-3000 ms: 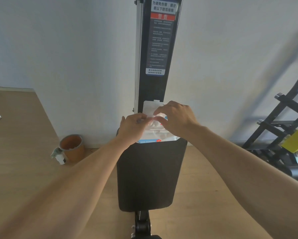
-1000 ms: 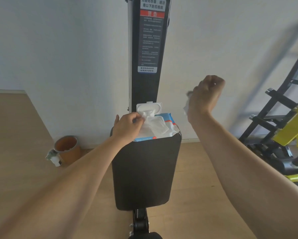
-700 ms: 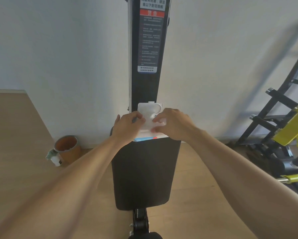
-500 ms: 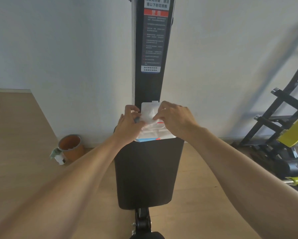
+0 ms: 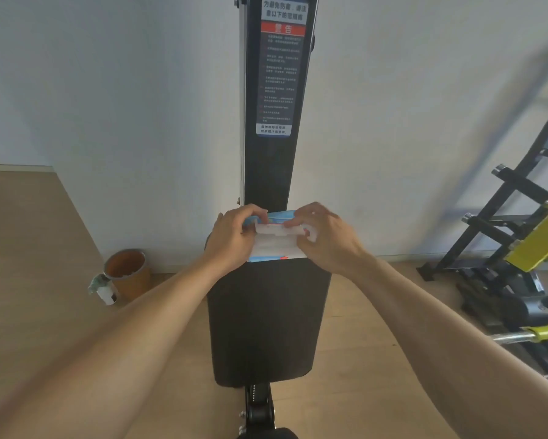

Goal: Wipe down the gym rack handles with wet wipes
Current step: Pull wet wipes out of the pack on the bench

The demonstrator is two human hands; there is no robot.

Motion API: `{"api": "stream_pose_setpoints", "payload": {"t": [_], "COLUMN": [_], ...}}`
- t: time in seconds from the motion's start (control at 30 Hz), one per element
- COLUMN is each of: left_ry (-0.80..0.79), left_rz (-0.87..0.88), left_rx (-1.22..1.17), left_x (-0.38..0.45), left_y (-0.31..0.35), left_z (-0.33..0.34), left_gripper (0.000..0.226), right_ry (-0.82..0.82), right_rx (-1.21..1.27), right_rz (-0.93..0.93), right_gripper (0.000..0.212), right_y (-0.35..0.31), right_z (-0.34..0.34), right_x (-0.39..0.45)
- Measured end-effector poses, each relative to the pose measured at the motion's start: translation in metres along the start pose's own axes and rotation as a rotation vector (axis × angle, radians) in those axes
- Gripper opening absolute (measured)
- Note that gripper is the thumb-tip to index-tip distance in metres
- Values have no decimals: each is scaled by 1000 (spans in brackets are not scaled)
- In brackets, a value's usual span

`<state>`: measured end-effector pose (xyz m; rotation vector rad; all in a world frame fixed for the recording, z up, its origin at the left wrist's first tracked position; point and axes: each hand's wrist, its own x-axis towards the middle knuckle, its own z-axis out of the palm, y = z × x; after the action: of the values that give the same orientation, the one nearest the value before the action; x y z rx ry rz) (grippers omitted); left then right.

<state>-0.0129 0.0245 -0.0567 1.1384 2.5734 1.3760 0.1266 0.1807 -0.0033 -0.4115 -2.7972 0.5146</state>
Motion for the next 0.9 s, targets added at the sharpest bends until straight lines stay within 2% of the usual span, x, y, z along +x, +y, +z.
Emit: {"api": "stream_pose_setpoints", "payload": {"t": [0.07, 0.13, 0.2, 0.3, 0.4, 0.5, 0.57, 0.73, 0.9], "left_ry": [-17, -72, -115, -136, -128, -133, -126, -144, -224], "left_rz": [22, 39, 66, 54, 25, 36, 30, 34, 20], "left_rx": [-23, -41, 40, 114, -4, -40, -48, 43, 24], "left_x": [-5, -10, -14, -15, -10, -11, -13, -16, -15], "left_y": [-2, -2, -1, -1, -3, -2, -2, 0, -3], "left_z": [-2, -6, -8, -8, -10, -12, -11, -13, -18], "left_gripper": [37, 33, 27, 58, 67, 77, 77, 62, 61], "right_ry": [-66, -104, -118, -110, -84, 12, 26, -83, -48], "right_rx": [-65, -164, -246, -270, -196, -95, -96, -275, -318], "right_rz": [5, -10, -45, -63, -78, -35, -21, -101, -119], "right_gripper": [31, 37, 45, 56, 50, 42, 42, 51, 51], "right_y": [-1, -2, -5, -8, -10, -8, -7, -11, -15], "right_z": [-6, -8, -7, -8, -13, -16, -15, -12, -7], "right_x": [-5, -6, -4, 0, -1, -2, -2, -5, -7]}}
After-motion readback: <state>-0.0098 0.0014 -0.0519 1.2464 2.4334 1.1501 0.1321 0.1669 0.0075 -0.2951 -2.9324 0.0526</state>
